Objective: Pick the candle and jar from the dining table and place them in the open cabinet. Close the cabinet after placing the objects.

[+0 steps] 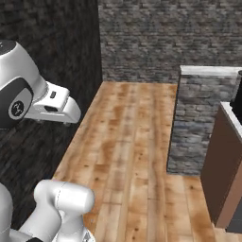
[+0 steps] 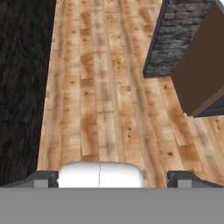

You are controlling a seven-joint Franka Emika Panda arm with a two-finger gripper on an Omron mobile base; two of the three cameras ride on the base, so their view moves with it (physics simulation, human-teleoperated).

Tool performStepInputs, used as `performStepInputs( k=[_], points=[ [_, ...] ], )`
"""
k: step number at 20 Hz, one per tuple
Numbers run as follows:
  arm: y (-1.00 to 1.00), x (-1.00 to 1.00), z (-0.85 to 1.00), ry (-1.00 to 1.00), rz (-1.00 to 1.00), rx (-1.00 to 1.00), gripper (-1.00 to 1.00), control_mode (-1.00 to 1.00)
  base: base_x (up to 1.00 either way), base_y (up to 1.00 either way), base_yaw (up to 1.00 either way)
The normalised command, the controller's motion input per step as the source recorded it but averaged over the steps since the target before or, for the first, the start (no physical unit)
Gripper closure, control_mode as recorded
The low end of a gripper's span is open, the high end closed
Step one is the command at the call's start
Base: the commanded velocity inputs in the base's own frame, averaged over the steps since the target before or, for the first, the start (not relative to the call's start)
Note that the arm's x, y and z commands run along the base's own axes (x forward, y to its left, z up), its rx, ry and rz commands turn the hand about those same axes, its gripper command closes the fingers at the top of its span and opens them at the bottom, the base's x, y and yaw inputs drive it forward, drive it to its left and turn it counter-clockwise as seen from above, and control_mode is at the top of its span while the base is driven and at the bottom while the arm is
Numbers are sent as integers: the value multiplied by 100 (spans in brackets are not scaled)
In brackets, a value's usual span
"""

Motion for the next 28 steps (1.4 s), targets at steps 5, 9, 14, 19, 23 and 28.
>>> performStepInputs(
  k=[5, 9, 14, 19, 23, 28],
  points=[
    [0, 0, 0, 0, 0, 0, -100, 100, 97, 22, 0],
    [0, 0, 0, 0, 0, 0, -100, 100, 98, 8, 0],
    [0, 0, 0, 0, 0, 0, -100, 100, 99, 12, 0],
    [0, 0, 0, 0, 0, 0, -100, 100, 100, 15, 0],
    [0, 0, 0, 0, 0, 0, -100, 100, 100, 15, 0],
    [0, 0, 0, 0, 0, 0, -100, 100, 100, 15, 0]
  ],
)
